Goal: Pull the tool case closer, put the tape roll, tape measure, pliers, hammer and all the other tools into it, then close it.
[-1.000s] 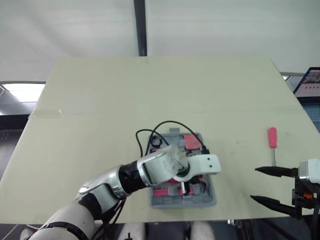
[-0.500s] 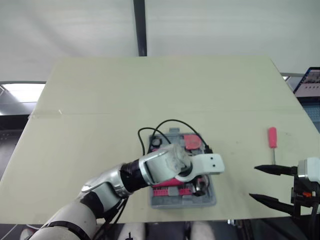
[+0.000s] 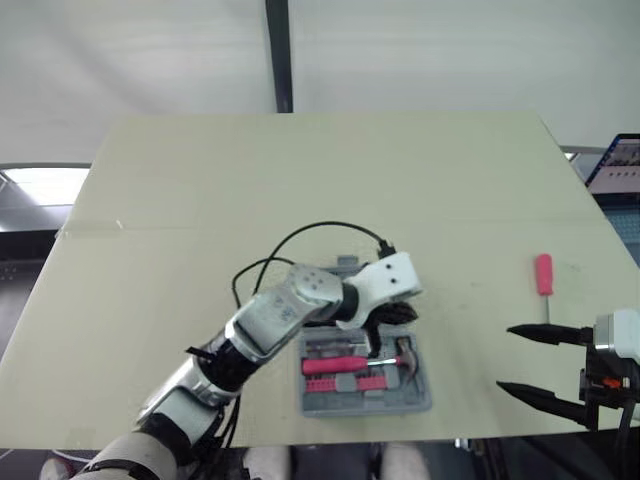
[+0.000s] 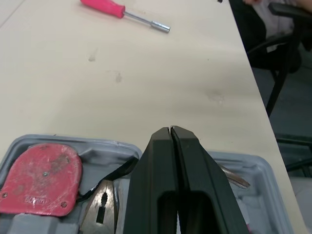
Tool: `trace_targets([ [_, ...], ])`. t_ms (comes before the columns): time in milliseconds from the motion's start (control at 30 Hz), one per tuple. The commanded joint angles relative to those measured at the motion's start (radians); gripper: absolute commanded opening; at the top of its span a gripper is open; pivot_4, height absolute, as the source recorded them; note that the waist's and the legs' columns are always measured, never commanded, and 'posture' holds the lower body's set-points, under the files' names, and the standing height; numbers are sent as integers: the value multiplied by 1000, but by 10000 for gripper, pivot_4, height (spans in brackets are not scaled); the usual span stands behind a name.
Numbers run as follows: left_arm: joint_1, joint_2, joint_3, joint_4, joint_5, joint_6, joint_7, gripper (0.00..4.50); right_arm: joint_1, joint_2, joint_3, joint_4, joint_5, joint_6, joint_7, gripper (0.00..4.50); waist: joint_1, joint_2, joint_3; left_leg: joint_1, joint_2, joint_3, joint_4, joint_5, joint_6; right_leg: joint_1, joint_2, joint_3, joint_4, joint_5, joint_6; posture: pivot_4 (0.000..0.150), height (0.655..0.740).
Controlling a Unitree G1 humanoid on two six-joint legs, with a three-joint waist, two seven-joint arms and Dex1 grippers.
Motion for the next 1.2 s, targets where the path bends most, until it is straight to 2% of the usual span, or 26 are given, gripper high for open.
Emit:
trace_targets([
  [33,64,82,26,-118,-69,-53,-129,392,-9,0,-6,7,5,-4,-1,45000,0,0,0,0,0,0,0,0,0,0,0,0,0,0,0,1500,7400],
  [167,133,191,-12,-161,-62,-80,-209,392,-25,-4,2,13,1,-5,-2,45000,2,0,0,0,0,0,0,0,0,0,0,0,0,0,0,1500,7400],
  [267,146,227,-45,-137,-19,-94,-218,392,-32,-6,1,18,-1,-6,0,45000,4,0,0,0,0,0,0,0,0,0,0,0,0,0,0,1500,7400],
  [700,154,206,-105,-16,140,-144,-168,392,-10,-2,-26,11,-3,-6,5,45000,1,0,0,1,0,0,0,0,0,0,0,0,1,0,0,1500,7400],
  [1200,181,202,-152,18,222,-127,-179,392,-21,-15,-32,23,-4,-6,11,45000,3,1,0,2,0,0,0,0,0,1,0,0,1,0,0,1500,7400],
])
